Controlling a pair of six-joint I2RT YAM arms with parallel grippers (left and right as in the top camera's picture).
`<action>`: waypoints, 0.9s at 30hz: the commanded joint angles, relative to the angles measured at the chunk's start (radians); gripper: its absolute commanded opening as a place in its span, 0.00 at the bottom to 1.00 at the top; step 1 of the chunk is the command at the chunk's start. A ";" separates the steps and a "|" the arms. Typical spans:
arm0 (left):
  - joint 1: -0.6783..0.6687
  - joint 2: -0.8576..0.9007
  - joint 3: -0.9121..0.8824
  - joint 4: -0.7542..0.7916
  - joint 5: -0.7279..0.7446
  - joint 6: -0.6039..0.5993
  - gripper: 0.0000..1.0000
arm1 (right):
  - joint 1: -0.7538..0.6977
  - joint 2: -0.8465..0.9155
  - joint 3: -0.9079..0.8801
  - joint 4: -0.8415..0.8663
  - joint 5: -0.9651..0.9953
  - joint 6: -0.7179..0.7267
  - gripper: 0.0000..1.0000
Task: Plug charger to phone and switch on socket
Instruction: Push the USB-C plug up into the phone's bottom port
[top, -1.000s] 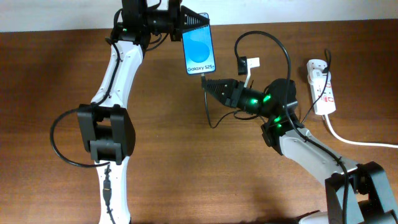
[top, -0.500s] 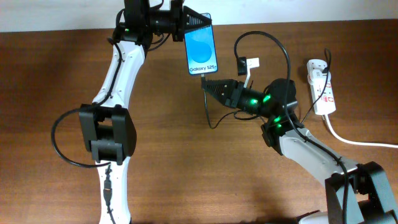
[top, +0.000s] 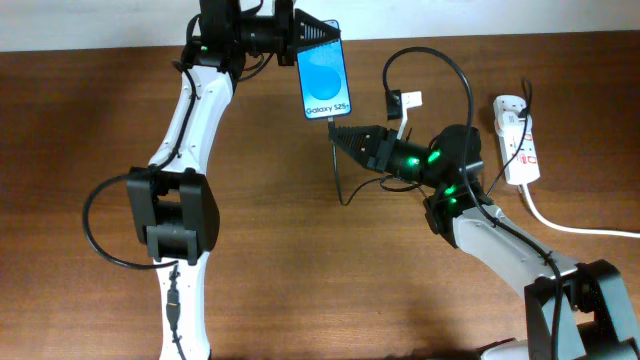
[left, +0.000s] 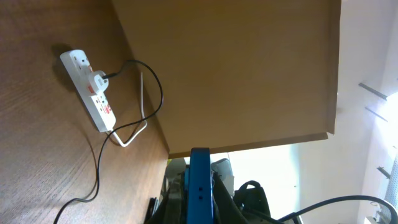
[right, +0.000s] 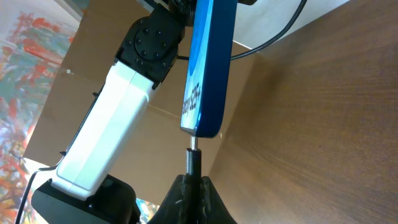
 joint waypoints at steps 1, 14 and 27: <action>-0.017 -0.021 0.014 -0.001 0.062 0.006 0.00 | -0.021 0.003 0.024 0.012 0.056 0.004 0.04; -0.028 -0.021 0.014 -0.001 0.062 0.006 0.00 | -0.005 0.003 0.024 0.012 0.064 0.004 0.04; -0.028 -0.021 0.014 -0.001 0.062 0.006 0.00 | 0.006 0.003 0.024 0.011 0.078 0.004 0.04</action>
